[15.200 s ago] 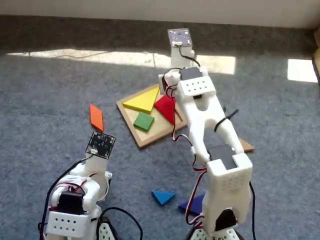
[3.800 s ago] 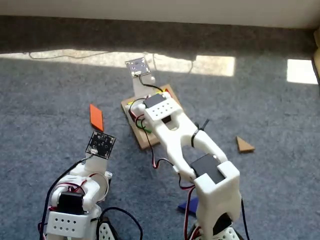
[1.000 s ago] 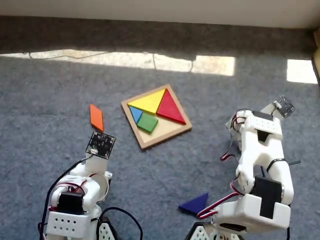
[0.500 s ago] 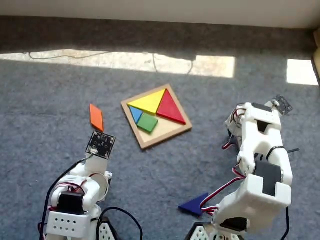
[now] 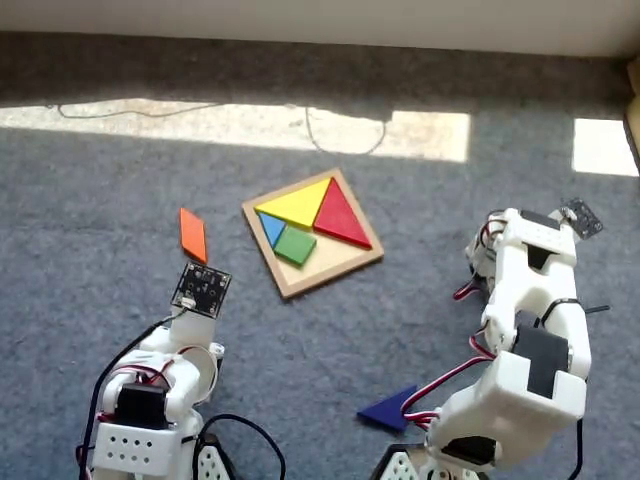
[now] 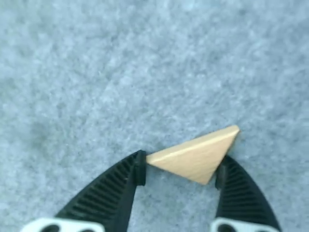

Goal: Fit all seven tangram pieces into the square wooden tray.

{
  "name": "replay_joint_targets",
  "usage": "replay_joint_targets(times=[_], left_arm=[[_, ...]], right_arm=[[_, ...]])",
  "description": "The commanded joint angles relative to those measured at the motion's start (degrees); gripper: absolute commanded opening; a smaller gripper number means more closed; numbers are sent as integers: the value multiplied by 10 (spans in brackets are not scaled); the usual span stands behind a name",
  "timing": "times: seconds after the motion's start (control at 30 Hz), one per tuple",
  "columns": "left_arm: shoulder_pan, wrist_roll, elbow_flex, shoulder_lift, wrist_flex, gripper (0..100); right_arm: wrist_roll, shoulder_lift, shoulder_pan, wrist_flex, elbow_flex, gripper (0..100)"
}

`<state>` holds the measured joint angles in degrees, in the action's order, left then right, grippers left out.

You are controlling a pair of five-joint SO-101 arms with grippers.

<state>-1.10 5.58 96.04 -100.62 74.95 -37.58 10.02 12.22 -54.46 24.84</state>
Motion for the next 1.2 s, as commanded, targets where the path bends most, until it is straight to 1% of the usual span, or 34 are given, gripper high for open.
replay_joint_targets(times=[0.0, 0.13, 0.27, 0.33, 0.4, 0.5, 0.6, 0.7, 0.77, 0.87, 0.97, 1.07, 1.17], left_arm=[[-7, -5, 12, -12, -1, 6], [-7, -5, 12, -12, -1, 6], [-7, -5, 12, -12, -1, 6], [-7, -5, 12, -12, -1, 6], [-7, -5, 12, -12, -1, 6], [-7, -5, 12, -12, -1, 6], [-7, -5, 12, -12, -1, 6], [-7, -5, 12, -12, -1, 6], [-7, -5, 12, -12, -1, 6], [-7, -5, 12, -12, -1, 6], [-7, -5, 12, -12, -1, 6], [-7, -5, 12, -12, -1, 6], [-7, -5, 12, -12, -1, 6]], right_arm=[[-1, 0, 0, 4, -24, 187], [3, -1, 1, 3, -24, 187], [69, -2, 1, -16, -25, 193], [103, -2, 1, -36, -40, 216], [132, -2, 5, -88, -70, 269], [192, -1, 13, -196, -138, 348], [271, -1, 14, -274, -207, 369], [352, 0, 12, -298, -257, 369], [438, 3, 10, -297, -276, 369], [593, 3, 8, -282, -284, 369], [716, 6, 7, -272, -268, 369], [793, 5, 2, -272, -233, 369], [840, 5, -1, -272, -204, 369]])
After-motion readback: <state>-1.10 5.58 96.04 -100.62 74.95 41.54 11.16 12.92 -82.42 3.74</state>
